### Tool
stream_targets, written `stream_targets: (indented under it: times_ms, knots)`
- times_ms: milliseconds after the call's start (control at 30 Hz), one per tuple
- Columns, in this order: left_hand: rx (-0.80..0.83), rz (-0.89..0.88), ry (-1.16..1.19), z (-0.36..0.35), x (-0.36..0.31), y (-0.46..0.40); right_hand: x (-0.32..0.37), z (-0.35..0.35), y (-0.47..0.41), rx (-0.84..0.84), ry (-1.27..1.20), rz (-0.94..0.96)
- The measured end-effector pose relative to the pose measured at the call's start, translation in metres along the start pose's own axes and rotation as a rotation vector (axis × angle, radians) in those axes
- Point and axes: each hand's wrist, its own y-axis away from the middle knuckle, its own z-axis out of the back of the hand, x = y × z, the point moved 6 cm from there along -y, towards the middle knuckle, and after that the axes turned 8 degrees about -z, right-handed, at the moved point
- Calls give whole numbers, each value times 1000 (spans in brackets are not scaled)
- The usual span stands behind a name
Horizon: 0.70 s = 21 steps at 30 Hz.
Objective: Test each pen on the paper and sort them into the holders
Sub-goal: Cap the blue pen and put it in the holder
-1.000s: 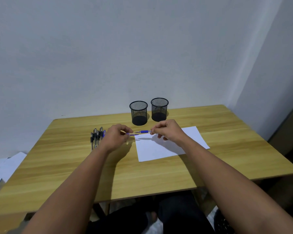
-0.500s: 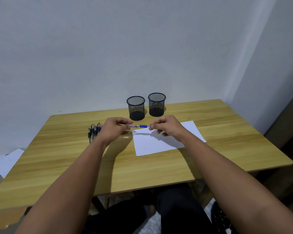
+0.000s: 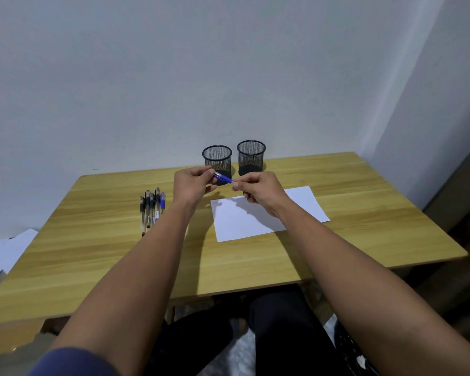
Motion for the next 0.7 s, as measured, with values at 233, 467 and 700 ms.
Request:
stream_targets:
  times_ms: [233,467,700]
  knots:
    - [16,-55,-72,-19,-8,-12,1,13,-7,-67,-19,38]
    - [253,-303,-461,-55,-37,-58,51,43,-45,-78,286,66]
    - [282,-519,-1233,-95,-24,-101,114,90,-105,-427,291,219]
